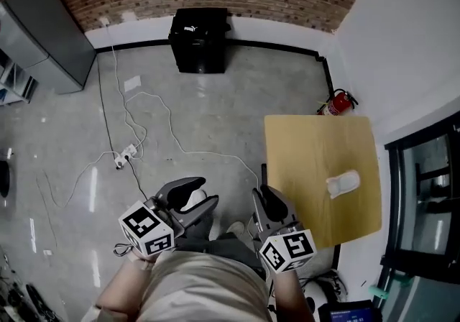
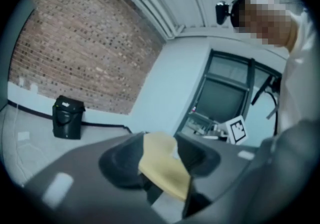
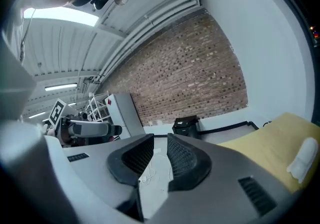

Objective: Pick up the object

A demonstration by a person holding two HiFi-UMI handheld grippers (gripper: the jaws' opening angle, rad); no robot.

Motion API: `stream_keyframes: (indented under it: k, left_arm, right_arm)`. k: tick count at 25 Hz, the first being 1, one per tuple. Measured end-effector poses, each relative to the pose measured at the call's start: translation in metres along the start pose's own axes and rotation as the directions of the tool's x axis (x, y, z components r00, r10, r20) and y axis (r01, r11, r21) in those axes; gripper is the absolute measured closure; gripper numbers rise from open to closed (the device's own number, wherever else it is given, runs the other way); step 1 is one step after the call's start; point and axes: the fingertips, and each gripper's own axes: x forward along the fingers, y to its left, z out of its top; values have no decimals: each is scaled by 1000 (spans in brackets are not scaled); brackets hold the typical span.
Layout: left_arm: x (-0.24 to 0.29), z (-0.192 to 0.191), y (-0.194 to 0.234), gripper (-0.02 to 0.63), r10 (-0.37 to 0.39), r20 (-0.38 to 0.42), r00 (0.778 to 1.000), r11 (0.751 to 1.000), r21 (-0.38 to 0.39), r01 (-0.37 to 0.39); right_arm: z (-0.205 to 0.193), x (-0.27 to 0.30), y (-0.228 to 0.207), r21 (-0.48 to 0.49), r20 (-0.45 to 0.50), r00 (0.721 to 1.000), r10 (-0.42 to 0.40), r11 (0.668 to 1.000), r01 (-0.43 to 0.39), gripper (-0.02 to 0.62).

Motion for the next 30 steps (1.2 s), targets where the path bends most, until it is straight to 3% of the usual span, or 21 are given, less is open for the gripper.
stream_keyframes:
  k: [9,13,19,23,25,27,30]
  left_arm:
    - [51,66,156,410,-1,31,1000,999,-44,2]
    - [74,94,214,410,5,29,1000,999,-47,-3]
    - [101,104,249,410,31,-6,1000,999,-27,-31]
    - [141,97,233,410,-70,-81,994,998,-5,70]
    - [178,91,215,410,-158,-140,978,987,10,161]
    - [222,82,185,410,-253,-196,947,965,15,261]
    - [285,59,120,410,-400,-287,871,905,29,425]
  right_arm:
    - [39,165,-39,-14,-96,989,-115,993,114,509]
    - [64,221,-50,-54,-86,991,-104,994,99,509]
    - [68,265,-70,-42,-104,993,-62,997,58,509]
    - [68,258,-94,-2,-89,991,-97,995,97,509]
    - [68,240,-125,17,-75,982,-174,984,176,509]
    - [64,209,-165,53,-64,962,-267,961,271,509]
    - [51,136,-229,137,-52,907,-418,897,421,509]
